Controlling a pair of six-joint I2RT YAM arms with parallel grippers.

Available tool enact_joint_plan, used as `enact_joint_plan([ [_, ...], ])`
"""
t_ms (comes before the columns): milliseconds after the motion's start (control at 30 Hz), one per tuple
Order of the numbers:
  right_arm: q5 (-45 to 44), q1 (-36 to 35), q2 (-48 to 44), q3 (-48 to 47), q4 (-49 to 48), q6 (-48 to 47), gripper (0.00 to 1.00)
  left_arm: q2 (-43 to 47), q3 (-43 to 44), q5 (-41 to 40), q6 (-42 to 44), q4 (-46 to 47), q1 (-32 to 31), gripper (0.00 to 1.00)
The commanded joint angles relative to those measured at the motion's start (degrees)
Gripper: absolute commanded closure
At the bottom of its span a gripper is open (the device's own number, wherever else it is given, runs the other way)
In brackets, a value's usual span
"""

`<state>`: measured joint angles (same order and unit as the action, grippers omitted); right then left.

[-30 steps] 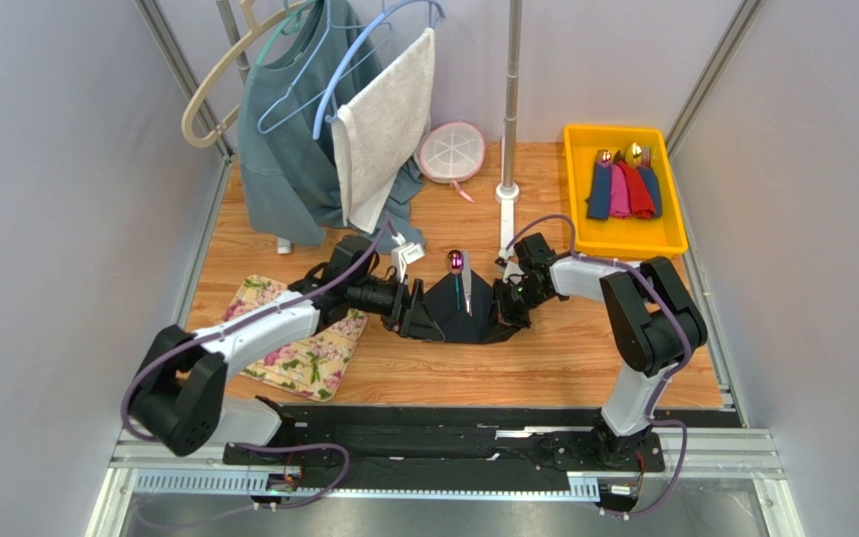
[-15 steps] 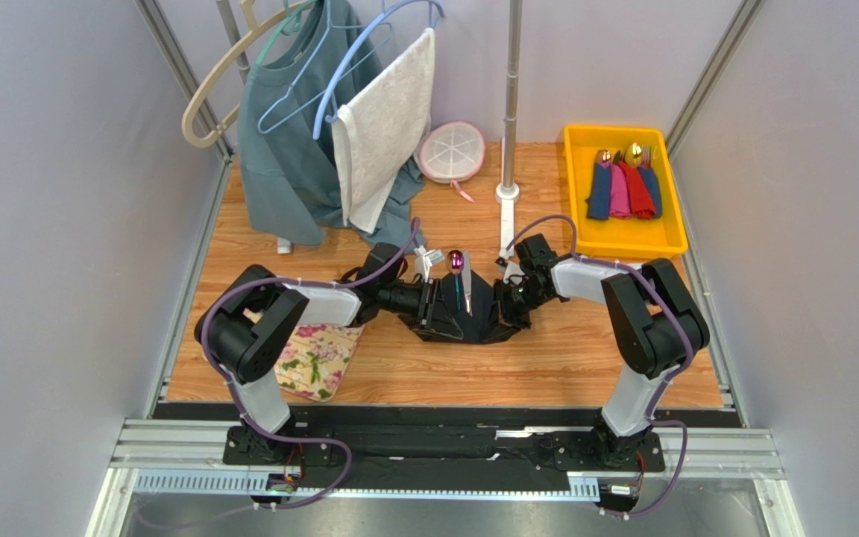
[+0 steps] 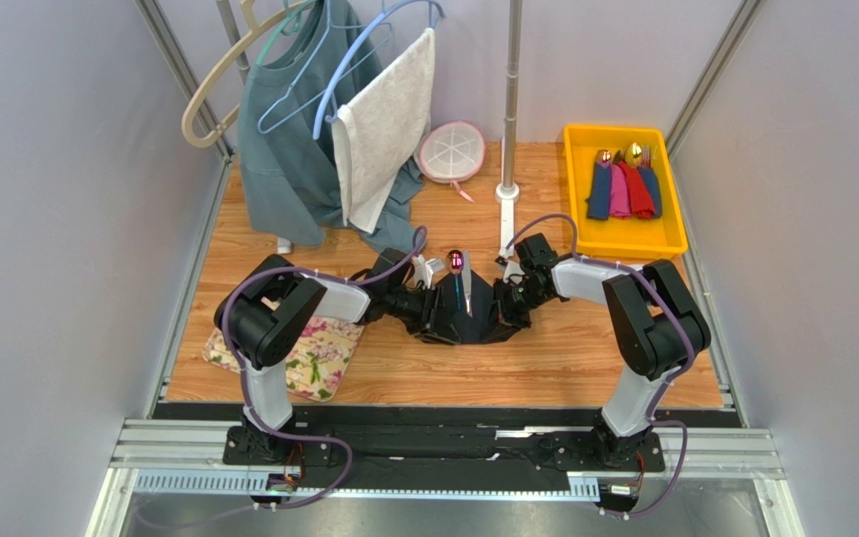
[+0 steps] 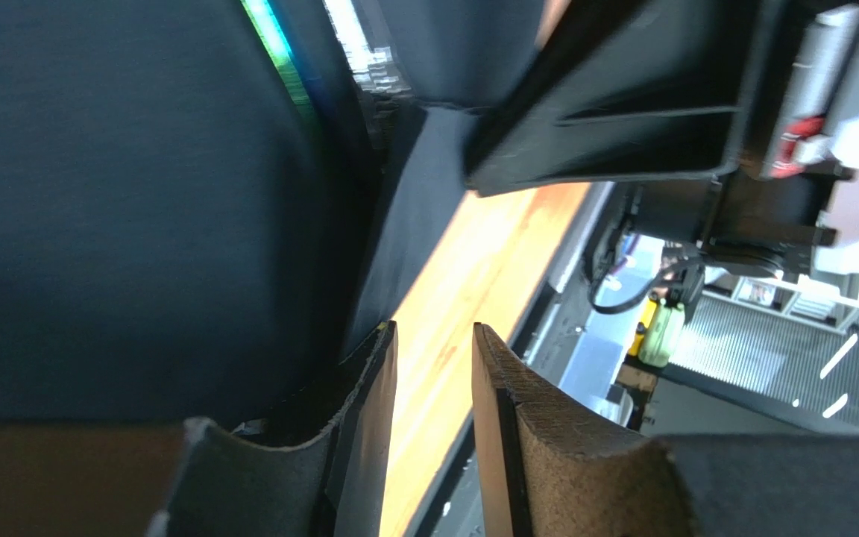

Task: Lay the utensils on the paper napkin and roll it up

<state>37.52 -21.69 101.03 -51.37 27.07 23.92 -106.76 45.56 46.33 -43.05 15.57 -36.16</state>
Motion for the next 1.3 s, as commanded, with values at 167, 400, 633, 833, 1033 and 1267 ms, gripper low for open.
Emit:
enact_joint_plan([
  [167, 0.3, 0.1, -2.2, 0.1, -0.9, -1.5, 1.00, -3.0, 1.8, 0.2, 1.9, -3.4, 2.8, 0.58],
  [400, 0.6, 0.8, -3.4, -1.0, 2.0, -4.5, 1.00, -3.1, 1.0, 0.0, 1.8, -3.4, 3.0, 0.59],
  [633, 7.7, -0.3, -10.7, -0.6, -0.6, -3.0, 0.91, -3.4, 1.4, -0.1, 2.1, -3.4, 3.0, 0.62],
  [833, 8.6, -3.3, -9.4, -1.5, -2.4, -1.5, 0.94, -3.4, 1.3, -0.4, 1.9, -3.2, 3.0, 0.63],
  [1033, 8.4, -3.7, -2.3, -1.8, -2.7, -2.3, 0.98, -3.6, 1.5, -0.7, 1.9, -3.3, 3.0, 0.63],
  [1267, 5.0, -2.3, 1.4, -0.7, -3.2, -2.8, 1.00, -3.8, 1.1, -0.7, 1.5, -3.1, 3.0, 0.63],
])
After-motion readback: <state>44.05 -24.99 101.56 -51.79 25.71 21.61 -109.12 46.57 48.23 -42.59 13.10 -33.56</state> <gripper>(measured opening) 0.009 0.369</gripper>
